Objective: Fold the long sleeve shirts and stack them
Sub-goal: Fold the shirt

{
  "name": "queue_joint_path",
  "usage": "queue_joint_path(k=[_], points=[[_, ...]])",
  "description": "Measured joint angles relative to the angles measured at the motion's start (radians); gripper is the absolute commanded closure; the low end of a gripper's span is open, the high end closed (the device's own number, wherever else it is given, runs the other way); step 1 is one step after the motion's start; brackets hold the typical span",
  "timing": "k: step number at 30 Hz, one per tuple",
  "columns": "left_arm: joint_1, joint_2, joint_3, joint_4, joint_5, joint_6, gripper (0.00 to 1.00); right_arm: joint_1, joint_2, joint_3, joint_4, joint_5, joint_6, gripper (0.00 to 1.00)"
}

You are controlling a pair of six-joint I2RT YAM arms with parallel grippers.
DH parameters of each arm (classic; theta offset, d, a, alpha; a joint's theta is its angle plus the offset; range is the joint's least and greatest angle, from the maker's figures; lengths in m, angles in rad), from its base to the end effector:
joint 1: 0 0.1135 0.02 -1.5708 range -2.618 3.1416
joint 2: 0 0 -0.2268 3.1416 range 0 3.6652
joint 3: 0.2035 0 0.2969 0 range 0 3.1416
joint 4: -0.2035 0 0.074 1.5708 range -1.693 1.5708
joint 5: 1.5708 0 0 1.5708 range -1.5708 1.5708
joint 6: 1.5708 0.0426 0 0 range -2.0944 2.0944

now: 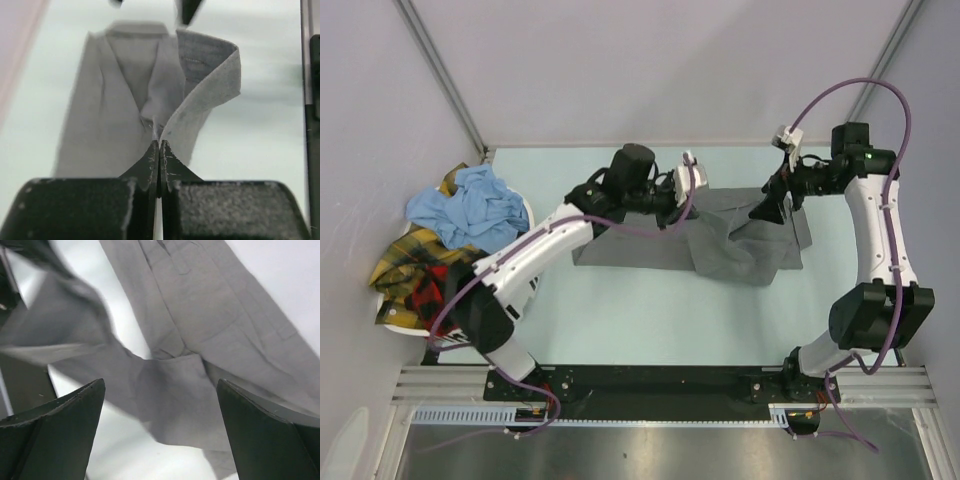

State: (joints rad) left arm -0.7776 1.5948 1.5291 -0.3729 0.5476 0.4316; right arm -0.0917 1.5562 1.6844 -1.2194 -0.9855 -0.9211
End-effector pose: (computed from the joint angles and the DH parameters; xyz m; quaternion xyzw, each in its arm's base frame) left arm 0.2833 -0.3101 0.3341 0.5812 0.5861 -0.3137 0.4694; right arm 0.3442 0.0040 0.3504 -0.4476 0.7380 0.3003 0.4059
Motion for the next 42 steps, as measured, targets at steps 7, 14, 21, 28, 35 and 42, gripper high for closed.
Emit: queue_joint_path(k=[7, 14, 21, 28, 35, 42], points=[[0.092, 0.126, 0.102, -0.161, 0.009, -0.204, 1.0, 0.034, -0.054, -0.091, 0.089, -0.036, 0.163, 0.0], [0.093, 0.137, 0.138, -0.213, 0.042, -0.248, 1.0, 0.201, -0.076, -0.147, 0.268, 0.013, 0.307, 0.0], [0.093, 0.118, 0.113, -0.215, 0.127, -0.185, 0.96, 0.222, -0.066, -0.184, 0.357, 0.045, 0.343, 0.01], [0.093, 0.047, 0.047, -0.224, 0.242, -0.002, 0.94, 0.264, -0.008, -0.146, 0.269, 0.052, 0.131, 0.0], [0.093, 0.04, 0.04, -0.252, 0.298, 0.137, 0.93, 0.357, -0.005, -0.147, 0.194, 0.054, -0.05, 0.0], [0.093, 0.04, 0.04, -0.277, 0.306, 0.204, 0.94, 0.397, 0.045, -0.133, 0.136, 0.051, -0.124, 0.42]])
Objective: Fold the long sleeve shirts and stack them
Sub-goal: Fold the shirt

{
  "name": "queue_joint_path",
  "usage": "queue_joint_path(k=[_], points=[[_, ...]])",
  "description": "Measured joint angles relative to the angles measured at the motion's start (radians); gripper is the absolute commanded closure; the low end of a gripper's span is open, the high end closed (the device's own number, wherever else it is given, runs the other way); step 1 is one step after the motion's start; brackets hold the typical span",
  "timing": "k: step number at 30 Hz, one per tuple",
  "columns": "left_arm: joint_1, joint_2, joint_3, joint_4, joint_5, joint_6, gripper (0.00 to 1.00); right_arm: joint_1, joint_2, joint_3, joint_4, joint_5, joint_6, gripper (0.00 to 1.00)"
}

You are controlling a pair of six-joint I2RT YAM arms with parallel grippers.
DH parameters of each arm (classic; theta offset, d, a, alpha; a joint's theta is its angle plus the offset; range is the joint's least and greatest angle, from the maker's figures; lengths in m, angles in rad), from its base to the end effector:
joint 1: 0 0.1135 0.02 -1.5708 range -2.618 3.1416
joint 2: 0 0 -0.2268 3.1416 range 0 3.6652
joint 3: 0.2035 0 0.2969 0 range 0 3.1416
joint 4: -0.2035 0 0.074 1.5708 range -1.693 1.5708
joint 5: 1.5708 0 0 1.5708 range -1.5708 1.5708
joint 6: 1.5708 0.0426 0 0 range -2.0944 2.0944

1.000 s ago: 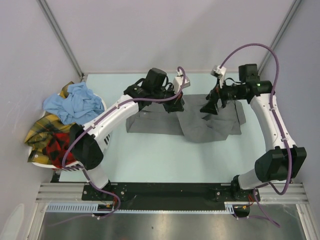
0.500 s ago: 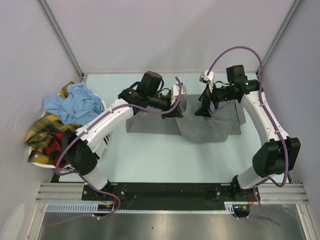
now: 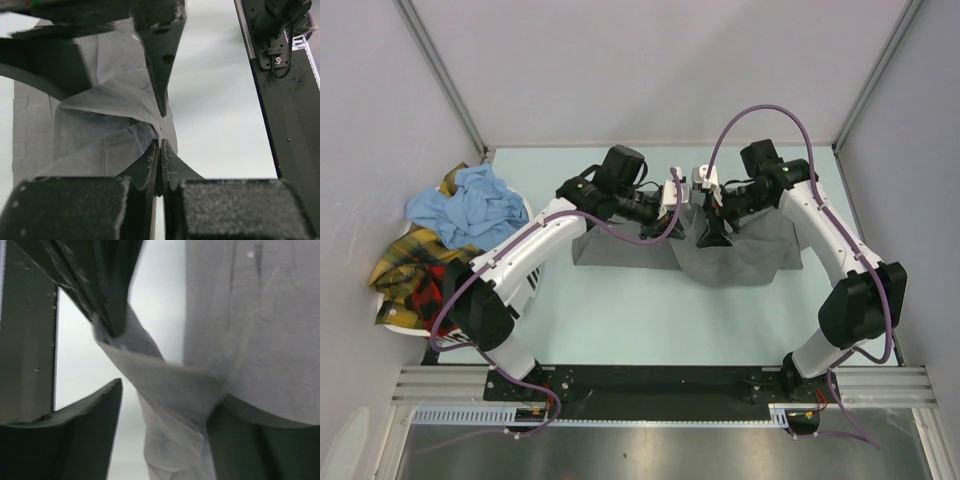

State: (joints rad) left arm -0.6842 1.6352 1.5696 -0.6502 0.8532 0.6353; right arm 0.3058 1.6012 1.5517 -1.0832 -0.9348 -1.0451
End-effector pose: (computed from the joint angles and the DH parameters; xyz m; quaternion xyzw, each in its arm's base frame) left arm 0.2941 -0.2813 0.3137 0.6433 0.5494 -0.3857 0.3681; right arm 0.3353 0.1418 0.2958 -0.6213 0.6189 0.3400 0.3398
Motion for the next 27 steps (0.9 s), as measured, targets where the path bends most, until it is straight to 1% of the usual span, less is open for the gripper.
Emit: queue_joint_path(k=[1, 2, 3, 4, 5, 7, 8, 9, 10, 13, 15, 18, 20, 22, 24, 27], points=[[0.0, 0.0, 0.0, -0.001, 0.0, 0.003, 0.94, 0.013, 0.002, 0.0, -0.011, 0.003, -0.002, 0.48], [0.0, 0.0, 0.0, -0.002, -0.002, 0.006, 0.91, 0.021, 0.002, 0.0, -0.018, 0.003, -0.01, 0.72], [0.0, 0.0, -0.001, -0.003, -0.003, 0.01, 0.88, 0.027, 0.001, 0.0, -0.022, 0.003, -0.013, 0.88], [0.0, 0.0, -0.002, -0.002, -0.005, 0.011, 0.84, 0.034, 0.001, 0.0, -0.025, 0.003, -0.018, 0.99], [0.0, 0.0, -0.006, 0.001, -0.01, 0.011, 0.75, 0.038, 0.001, 0.0, -0.029, 0.003, -0.013, 1.0], [0.0, -0.003, -0.023, 0.023, -0.024, 0.005, 0.63, 0.034, 0.001, 0.001, -0.035, 0.01, 0.003, 1.0], [0.001, -0.007, -0.034, 0.037, -0.039, -0.007, 0.48, 0.027, 0.001, 0.003, -0.034, 0.013, 0.013, 1.0], [0.003, -0.013, -0.045, 0.048, -0.052, -0.019, 0.32, 0.017, 0.001, 0.009, -0.034, 0.018, 0.023, 1.0], [0.007, -0.023, -0.06, 0.064, -0.069, -0.035, 0.01, 0.003, 0.001, 0.019, -0.032, 0.025, 0.034, 1.0], [0.031, -0.089, -0.121, 0.148, -0.138, -0.111, 0.0, -0.07, 0.021, 0.108, -0.015, 0.04, 0.068, 1.0], [0.056, -0.153, -0.164, 0.197, -0.187, -0.143, 0.0, -0.126, 0.079, 0.245, -0.006, 0.04, 0.081, 1.0], [0.087, -0.254, -0.189, 0.262, -0.276, -0.183, 0.01, -0.196, 0.225, 0.53, 0.015, 0.039, 0.074, 1.0], [0.098, -0.294, -0.197, 0.3, -0.318, -0.193, 0.0, -0.222, 0.326, 0.707, 0.018, 0.04, 0.054, 1.0], [0.098, -0.34, -0.23, 0.346, -0.367, -0.204, 0.01, -0.23, 0.417, 0.843, 0.022, 0.045, 0.025, 1.0], [0.098, -0.374, -0.273, 0.381, -0.412, -0.216, 0.01, -0.229, 0.472, 0.9, 0.037, 0.058, -0.004, 1.0], [0.098, -0.41, -0.354, 0.435, -0.513, -0.252, 0.0, -0.218, 0.513, 0.886, 0.097, 0.092, -0.036, 1.0]])
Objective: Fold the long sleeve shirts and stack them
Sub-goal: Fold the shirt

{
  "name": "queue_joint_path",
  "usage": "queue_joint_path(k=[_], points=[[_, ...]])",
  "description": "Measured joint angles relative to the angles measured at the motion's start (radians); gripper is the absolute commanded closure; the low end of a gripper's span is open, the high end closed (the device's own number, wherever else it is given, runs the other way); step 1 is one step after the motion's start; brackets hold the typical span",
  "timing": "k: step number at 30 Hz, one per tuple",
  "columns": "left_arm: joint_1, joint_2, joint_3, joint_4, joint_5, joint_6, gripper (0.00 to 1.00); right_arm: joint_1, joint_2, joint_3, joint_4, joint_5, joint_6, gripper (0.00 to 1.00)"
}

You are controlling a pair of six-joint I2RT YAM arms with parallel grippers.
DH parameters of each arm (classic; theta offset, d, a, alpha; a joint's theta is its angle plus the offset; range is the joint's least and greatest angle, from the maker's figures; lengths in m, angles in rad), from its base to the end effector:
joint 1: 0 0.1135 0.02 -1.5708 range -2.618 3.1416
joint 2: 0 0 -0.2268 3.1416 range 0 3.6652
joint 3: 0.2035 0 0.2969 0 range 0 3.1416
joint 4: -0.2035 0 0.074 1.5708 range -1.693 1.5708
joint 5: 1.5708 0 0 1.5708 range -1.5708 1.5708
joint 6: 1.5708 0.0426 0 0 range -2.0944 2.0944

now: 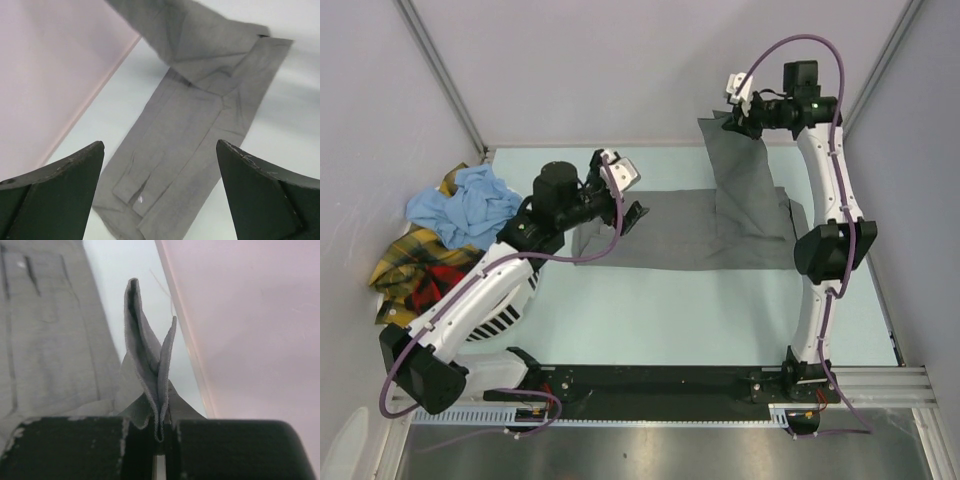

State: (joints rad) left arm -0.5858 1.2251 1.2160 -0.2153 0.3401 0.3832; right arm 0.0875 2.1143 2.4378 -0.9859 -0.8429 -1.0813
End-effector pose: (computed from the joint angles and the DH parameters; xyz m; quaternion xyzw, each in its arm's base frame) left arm 0.2802 -0.2030 0.3588 0.4523 0.6327 -0.1938 0.5980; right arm 0.4700 0.0732 0.3940 -0.6021 0.5849 0.1323 0.5272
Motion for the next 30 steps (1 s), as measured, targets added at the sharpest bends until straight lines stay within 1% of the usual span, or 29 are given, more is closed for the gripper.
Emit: queue_joint_path(k=[4, 6, 11, 14, 16, 18, 20, 22, 26, 30], points=[[0.001, -0.01, -0.065, 0.024, -0.164, -0.053, 0.01, 0.012, 0.019, -0.064, 0.133, 0.063, -0.013, 1.0], [0.006, -0.014, -0.085, 0.024, -0.221, -0.071, 0.01, 0.016, 0.024, -0.084, 0.188, 0.094, -0.013, 1.0], [0.039, -0.017, -0.098, 0.014, -0.286, -0.123, 0.01, 0.036, 0.022, -0.132, 0.276, 0.164, -0.011, 1.0], [0.094, -0.008, -0.092, -0.026, -0.301, -0.179, 0.02, 0.063, 0.003, -0.222, 0.313, 0.227, 0.009, 1.0], [0.16, 0.021, -0.074, -0.071, -0.303, -0.233, 0.02, 0.101, -0.025, -0.325, 0.336, 0.301, 0.045, 1.0], [0.225, 0.048, -0.07, -0.107, -0.294, -0.273, 0.02, 0.147, -0.041, -0.393, 0.336, 0.368, 0.076, 1.0], [0.292, 0.068, -0.07, -0.148, -0.28, -0.312, 0.02, 0.203, -0.047, -0.437, 0.336, 0.427, 0.115, 1.0], [0.336, 0.075, -0.071, -0.177, -0.267, -0.344, 0.02, 0.256, -0.048, -0.459, 0.333, 0.477, 0.164, 1.0], [0.349, 0.074, -0.072, -0.192, -0.211, -0.384, 0.02, 0.332, -0.053, -0.462, 0.34, 0.541, 0.259, 1.0], [0.348, 0.064, -0.087, -0.175, -0.111, -0.417, 0.04, 0.342, -0.065, -0.459, 0.37, 0.578, 0.337, 1.0]])
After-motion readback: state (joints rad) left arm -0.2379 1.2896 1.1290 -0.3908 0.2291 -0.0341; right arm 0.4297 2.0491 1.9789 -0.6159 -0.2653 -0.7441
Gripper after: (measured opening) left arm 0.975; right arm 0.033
